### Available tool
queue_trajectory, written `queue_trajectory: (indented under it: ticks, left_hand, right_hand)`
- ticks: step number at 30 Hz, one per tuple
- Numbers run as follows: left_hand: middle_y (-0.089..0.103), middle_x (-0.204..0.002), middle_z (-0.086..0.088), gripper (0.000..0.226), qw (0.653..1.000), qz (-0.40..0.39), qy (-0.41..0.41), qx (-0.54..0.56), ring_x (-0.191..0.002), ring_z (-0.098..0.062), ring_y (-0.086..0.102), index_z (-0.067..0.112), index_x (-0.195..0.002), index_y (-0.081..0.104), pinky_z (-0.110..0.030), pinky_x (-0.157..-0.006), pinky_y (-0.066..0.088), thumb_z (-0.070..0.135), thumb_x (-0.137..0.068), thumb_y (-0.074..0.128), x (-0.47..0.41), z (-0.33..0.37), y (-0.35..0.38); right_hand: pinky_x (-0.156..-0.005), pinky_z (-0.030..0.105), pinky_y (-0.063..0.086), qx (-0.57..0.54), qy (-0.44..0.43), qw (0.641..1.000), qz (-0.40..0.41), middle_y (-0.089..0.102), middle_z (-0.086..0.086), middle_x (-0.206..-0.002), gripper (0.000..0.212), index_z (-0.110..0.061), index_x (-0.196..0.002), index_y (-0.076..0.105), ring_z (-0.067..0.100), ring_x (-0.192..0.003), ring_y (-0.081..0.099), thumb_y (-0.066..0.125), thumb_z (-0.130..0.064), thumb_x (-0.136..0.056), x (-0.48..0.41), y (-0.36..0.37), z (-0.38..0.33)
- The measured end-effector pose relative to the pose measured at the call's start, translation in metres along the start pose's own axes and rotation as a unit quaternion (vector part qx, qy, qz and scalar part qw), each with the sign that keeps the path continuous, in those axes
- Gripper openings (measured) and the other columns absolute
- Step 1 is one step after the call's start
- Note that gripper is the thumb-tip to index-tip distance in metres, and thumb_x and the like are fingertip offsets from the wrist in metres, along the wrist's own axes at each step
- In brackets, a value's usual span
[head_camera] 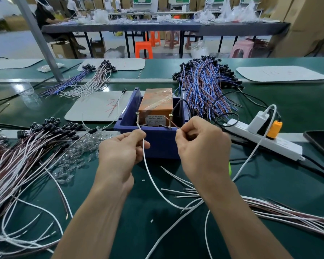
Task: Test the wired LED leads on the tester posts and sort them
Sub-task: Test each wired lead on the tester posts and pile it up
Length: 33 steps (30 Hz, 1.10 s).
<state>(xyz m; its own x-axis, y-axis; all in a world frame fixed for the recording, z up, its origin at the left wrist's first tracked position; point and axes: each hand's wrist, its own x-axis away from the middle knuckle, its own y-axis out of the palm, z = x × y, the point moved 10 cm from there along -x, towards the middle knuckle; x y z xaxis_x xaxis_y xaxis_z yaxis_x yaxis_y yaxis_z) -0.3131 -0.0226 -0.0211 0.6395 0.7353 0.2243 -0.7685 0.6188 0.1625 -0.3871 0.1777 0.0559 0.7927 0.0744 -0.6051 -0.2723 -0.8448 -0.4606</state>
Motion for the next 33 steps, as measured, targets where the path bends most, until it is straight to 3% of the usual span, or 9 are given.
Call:
queue_trajectory:
  ticks: [12, 20, 33]
  left_hand:
    - [0.065, -0.052, -0.002, 0.019, 1.000, -0.001, 0.000, 0.000, -0.036, -0.004, 0.040, 0.005, -0.071, 0.068, -0.012, -0.038, 0.037, 0.007, -0.089, 0.073, 0.000, 0.001, 0.000]
    - [0.065, -0.051, -0.002, 0.018, 1.000, 0.000, 0.000, -0.002, -0.036, -0.004, 0.041, 0.005, -0.073, 0.069, -0.012, -0.038, 0.037, 0.008, -0.089, 0.073, 0.001, 0.001, -0.001]
    - [0.063, -0.052, -0.003, 0.024, 1.000, -0.005, -0.004, -0.012, -0.036, -0.007, 0.039, 0.007, -0.063, 0.069, -0.014, -0.037, 0.035, 0.007, -0.087, 0.073, -0.001, -0.001, 0.000]
  right_hand:
    - [-0.056, 0.029, 0.051, 0.003, -0.007, 1.000, -0.006, 0.063, -0.009, -0.057, 0.019, -0.020, -0.070, 0.065, 0.015, -0.053, 0.060, 0.079, -0.019, -0.084, -0.004, 0.001, -0.003]
    - [-0.055, 0.025, 0.040, 0.001, 0.003, 1.000, -0.003, 0.063, -0.006, -0.055, 0.021, -0.018, -0.069, 0.064, 0.017, -0.051, 0.057, 0.079, -0.019, -0.082, 0.001, 0.000, 0.001]
    - [-0.057, 0.024, 0.041, -0.011, 0.010, 1.000, -0.010, 0.063, -0.008, -0.055, 0.020, -0.019, -0.068, 0.064, 0.013, -0.051, 0.055, 0.080, -0.019, -0.080, 0.005, 0.000, 0.002]
